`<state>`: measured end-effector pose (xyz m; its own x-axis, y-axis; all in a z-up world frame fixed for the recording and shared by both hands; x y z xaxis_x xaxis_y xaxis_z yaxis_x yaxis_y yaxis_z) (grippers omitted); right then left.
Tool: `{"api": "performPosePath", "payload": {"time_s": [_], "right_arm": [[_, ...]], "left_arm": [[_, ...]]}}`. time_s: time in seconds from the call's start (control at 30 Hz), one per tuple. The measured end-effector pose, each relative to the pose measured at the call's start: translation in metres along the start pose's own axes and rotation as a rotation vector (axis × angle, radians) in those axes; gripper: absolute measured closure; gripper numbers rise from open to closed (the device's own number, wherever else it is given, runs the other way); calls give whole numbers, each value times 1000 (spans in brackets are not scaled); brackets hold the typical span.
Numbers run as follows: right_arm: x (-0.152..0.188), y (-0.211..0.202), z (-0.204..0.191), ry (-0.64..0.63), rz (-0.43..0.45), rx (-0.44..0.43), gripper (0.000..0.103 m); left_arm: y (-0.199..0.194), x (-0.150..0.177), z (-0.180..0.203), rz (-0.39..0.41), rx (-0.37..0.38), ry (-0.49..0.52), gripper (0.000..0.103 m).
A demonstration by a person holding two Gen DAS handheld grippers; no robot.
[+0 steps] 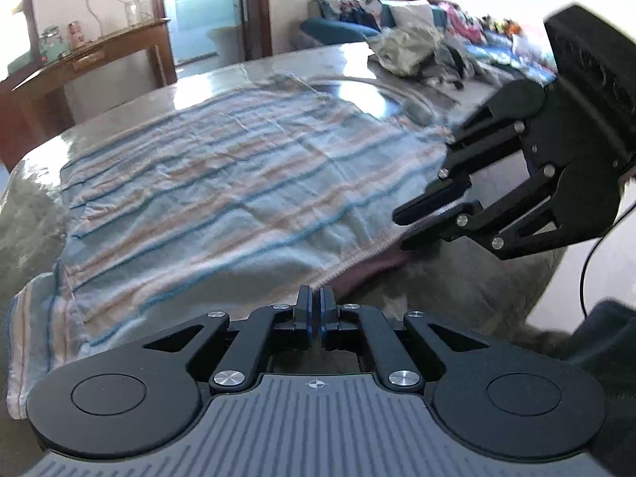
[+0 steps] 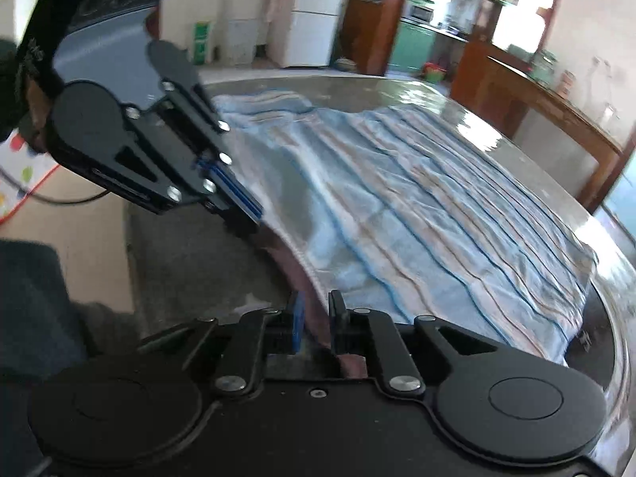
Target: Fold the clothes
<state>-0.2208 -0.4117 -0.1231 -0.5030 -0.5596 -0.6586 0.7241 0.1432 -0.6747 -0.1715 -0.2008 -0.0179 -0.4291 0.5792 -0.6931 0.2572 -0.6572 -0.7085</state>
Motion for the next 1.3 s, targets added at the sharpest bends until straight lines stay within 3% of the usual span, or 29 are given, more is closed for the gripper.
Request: {"api": "performPosePath", "payload": {"time_s": [0.2, 0.33, 0.63, 0.8, 0.87, 1.0, 1.3], "right_arm": [[12, 10, 21, 70, -34, 70, 81], [23, 16, 24, 81, -68, 84, 78], [29, 17, 27, 88, -93, 78, 75], [29, 16, 28, 105, -88, 89, 73], [28, 15, 29, 115, -81, 98, 73], [28, 14, 32, 154, -71, 116, 71], [45, -1, 37, 237, -71, 144, 68]], "left_arm": [[10, -21, -25, 56, -70, -85, 100], [25, -15, -42, 15, -110, -130, 100], [12, 22, -50, -58, -100, -146, 100], [4, 17, -51, -58, -93, -169, 100], [-1, 5, -49, -18, -83, -168, 98], [2, -18, -54, 57, -96, -197, 80], [28, -5, -72, -15, -145, -238, 79]]}}
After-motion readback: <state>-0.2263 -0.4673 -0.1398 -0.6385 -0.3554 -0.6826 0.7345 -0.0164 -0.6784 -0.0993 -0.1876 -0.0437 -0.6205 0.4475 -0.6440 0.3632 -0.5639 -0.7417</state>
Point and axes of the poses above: each gripper's, at about its wrist camera, not at the fingertips, and y roughly the way its jaws point, z to its right, x to its underside, the point moved 9 cm from there along y, roughly the way its jaws point, and after that the axes turned 12 degrees about -y, right-handed, at the moved point
